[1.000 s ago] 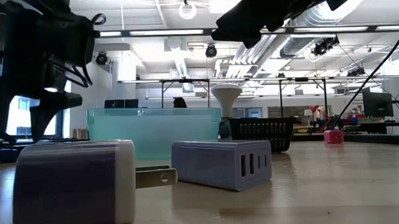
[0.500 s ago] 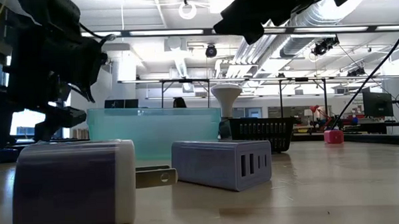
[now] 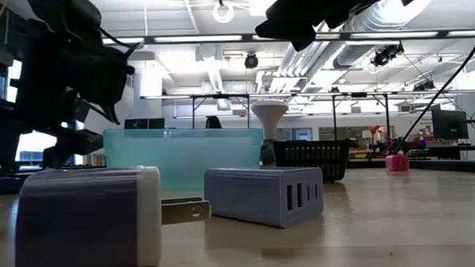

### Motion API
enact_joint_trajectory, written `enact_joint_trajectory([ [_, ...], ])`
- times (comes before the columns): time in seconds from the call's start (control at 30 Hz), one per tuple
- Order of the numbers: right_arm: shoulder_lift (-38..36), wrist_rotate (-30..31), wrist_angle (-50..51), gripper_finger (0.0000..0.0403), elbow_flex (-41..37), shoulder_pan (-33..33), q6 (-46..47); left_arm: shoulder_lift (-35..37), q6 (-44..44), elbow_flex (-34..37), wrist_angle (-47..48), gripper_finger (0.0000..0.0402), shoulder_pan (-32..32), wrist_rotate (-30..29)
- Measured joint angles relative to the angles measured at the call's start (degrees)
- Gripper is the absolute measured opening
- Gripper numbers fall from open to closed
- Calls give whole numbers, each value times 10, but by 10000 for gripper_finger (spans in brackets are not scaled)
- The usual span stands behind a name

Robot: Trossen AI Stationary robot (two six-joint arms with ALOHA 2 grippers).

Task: Pick & Place Office items
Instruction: Put the black digital clock into the black bin

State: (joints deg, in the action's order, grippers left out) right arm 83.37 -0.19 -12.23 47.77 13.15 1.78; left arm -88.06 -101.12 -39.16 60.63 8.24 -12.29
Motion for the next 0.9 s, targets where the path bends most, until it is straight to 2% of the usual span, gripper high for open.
enact_joint_trajectory([
  [0.23, 0, 0, 0, 160, 0, 0, 0, 45, 43, 2, 4, 300, -46, 26],
  [0.43, 0, 0, 1, 160, 0, 0, -1, 44, 87, 0, 2, 301, -86, 31],
  [0.57, 0, -2, 10, 160, 0, 0, 1, 44, 121, 1, -9, 298, -113, 54],
  [0.9, 0, -4, 49, 160, 0, 0, 16, 44, 158, 1, -19, 234, -155, 71],
])
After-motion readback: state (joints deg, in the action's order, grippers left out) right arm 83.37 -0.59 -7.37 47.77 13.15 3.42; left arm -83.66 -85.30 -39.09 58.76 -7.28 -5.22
